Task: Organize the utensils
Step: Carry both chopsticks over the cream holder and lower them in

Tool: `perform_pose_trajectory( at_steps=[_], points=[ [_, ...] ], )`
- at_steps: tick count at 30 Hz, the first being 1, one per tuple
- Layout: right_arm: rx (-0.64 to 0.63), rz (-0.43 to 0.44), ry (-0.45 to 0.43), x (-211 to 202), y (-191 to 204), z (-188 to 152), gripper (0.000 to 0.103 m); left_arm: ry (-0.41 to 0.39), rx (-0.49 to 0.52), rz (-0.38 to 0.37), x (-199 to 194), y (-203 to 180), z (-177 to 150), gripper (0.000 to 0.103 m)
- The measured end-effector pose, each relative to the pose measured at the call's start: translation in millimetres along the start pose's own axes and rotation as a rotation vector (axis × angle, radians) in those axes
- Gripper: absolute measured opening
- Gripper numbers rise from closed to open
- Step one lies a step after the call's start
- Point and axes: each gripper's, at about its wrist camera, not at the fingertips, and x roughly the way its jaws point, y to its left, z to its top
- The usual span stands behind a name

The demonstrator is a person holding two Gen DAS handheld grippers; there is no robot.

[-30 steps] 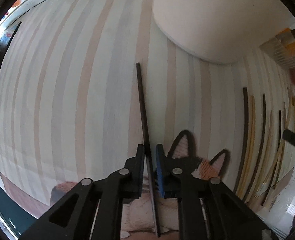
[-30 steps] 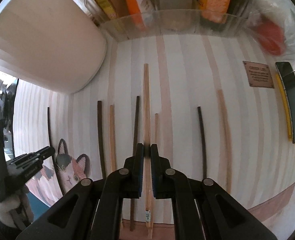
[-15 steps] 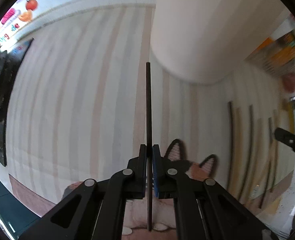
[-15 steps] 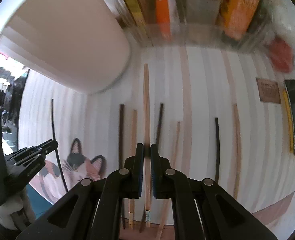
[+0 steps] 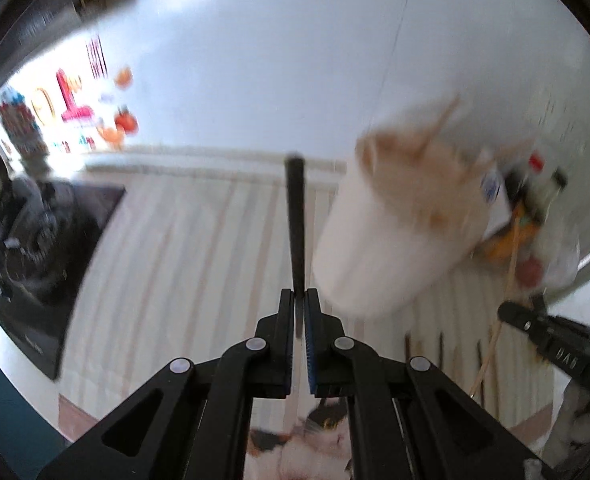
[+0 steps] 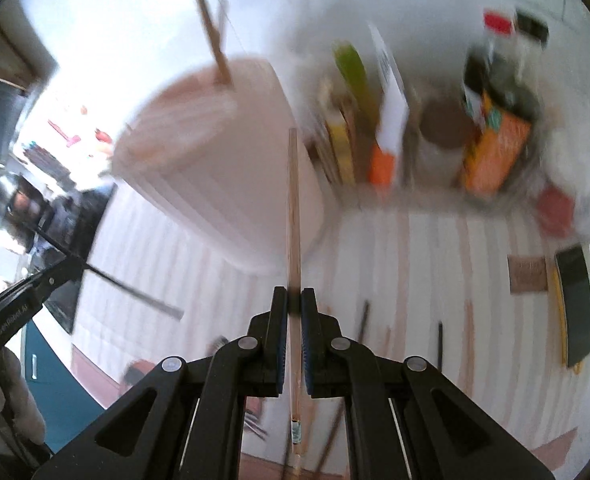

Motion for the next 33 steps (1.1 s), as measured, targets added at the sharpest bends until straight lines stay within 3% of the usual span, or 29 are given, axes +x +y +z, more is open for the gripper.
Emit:
perform_pose_trajectory(
  at_steps=[7, 15, 19, 24, 33],
  points=[
    [-0.057, 0.078, -0.183, -59.7, 45.3, 50.3, 0.007, -0.181, -0.027, -0.045, -43.1, -6.5, 56.2, 0.002],
    [-0.104, 0.129, -0.394, -120.8, 82.0, 123.8, 0.007, -0.31, 0.009, -0.133, -86.2, -34.2, 109.9, 0.002],
    [-0.069, 0.115, -0.475, -122.4, 78.1, 154.5, 0.007, -0.321, 0.046, -0.166, -91.7, -50.3, 125.9, 0.002],
    [0.002, 0.105, -0.568, -102.5, 68.2, 180.2, 0.007, -0.273, 0.092, -0.17, -64.1, -71.8, 135.0, 0.002],
    [-0.016, 0.05, -0.643, -62.8, 69.5, 180.2, 0.006, -0.206, 0.101, -0.191, -5.6, -88.7, 147.3, 0.002]
  ],
)
